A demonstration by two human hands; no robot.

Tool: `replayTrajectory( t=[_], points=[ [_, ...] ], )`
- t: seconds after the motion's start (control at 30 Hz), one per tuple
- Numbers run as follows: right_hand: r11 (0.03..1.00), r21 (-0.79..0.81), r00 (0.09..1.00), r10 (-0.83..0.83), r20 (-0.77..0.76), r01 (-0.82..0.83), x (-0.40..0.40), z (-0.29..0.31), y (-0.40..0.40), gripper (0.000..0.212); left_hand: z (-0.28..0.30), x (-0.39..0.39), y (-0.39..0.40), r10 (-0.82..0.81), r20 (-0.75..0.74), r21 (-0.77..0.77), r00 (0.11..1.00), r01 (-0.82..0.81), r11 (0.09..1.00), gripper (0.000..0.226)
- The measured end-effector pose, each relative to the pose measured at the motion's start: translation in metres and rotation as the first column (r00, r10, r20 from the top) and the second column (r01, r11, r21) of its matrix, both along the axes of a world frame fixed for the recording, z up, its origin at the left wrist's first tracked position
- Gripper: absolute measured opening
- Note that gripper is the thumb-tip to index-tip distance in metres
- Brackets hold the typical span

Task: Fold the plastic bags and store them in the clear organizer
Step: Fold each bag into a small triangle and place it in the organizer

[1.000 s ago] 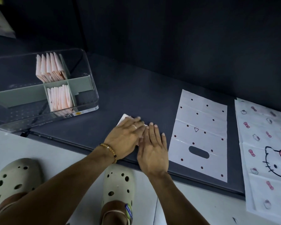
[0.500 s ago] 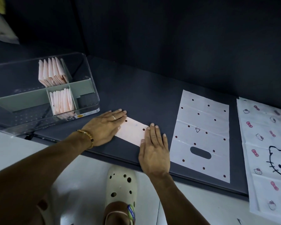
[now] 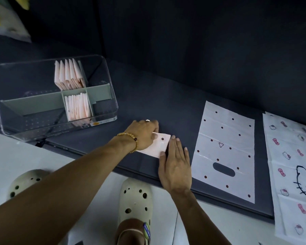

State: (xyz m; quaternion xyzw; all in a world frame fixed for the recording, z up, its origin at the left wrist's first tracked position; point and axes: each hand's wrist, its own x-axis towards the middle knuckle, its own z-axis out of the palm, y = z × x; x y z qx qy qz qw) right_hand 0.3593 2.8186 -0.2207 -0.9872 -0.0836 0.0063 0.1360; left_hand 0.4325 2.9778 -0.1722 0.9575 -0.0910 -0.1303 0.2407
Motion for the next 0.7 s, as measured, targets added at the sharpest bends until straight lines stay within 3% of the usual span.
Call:
replayTrajectory(
  t=[0.1, 0.17, 0.23, 0.33, 0.43, 0.5, 0.57, 0.63, 0.7],
  points=[
    [0.994, 0.104, 0.998, 0.045, -0.049, -0.04, -0.002, 0.012, -0.002, 0.063, 0.015, -0.009, 0.018, 0.125, -0.149, -0.394, 0.981, -0.174, 0.902, 0.012],
    [0.963, 0.268, 0.99, 0.068, -0.12, -0.033, -0.001, 0.027, 0.0, 0.068, 0.028, -0.015, 0.032, 0.209, -0.191, -0.559, 0.959, -0.281, 0.78, 0.014],
    [0.876, 0.477, 0.982, 0.016, -0.189, 0.078, 0.006, 0.051, 0.012, 0.067, 0.039, -0.018, 0.043, 0.285, -0.226, -0.676, 0.932, -0.36, 0.643, 0.013],
    [0.663, 0.723, 0.971, -0.028, -0.236, 0.195, 0.029, 0.092, 0.044, 0.037, 0.055, -0.02, 0.057, 0.329, -0.277, -0.772, 0.903, -0.413, 0.483, 0.006],
    [0.621, 0.768, 0.976, 0.023, -0.218, 0.157, 0.053, 0.12, 0.074, 0.006, 0.068, -0.021, 0.073, 0.377, -0.326, -0.81, 0.867, -0.462, 0.361, 0.006],
    [0.607, 0.783, 0.976, 0.055, -0.213, 0.136, 0.063, 0.13, 0.09, 0.012, 0.075, -0.019, 0.09, 0.432, -0.333, -0.805, 0.838, -0.491, 0.332, 0.007],
    [0.59, 0.794, 0.976, 0.043, -0.215, 0.149, 0.071, 0.133, 0.103, 0.014, 0.078, -0.017, 0.111, 0.542, -0.245, -0.797, 0.804, -0.485, 0.359, 0.006],
    [0.544, 0.819, 0.976, 0.007, -0.219, 0.18, 0.079, 0.132, 0.117, 0.014, 0.076, -0.015, 0.137, 0.707, -0.054, -0.745, 0.705, -0.5, 0.442, 0.005],
    [0.46, 0.859, 0.969, -0.018, -0.245, 0.225, 0.086, 0.131, 0.132, 0.012, 0.07, -0.013, 0.16, 0.807, 0.194, -0.597, 0.557, -0.585, 0.548, 0.011]
  ],
)
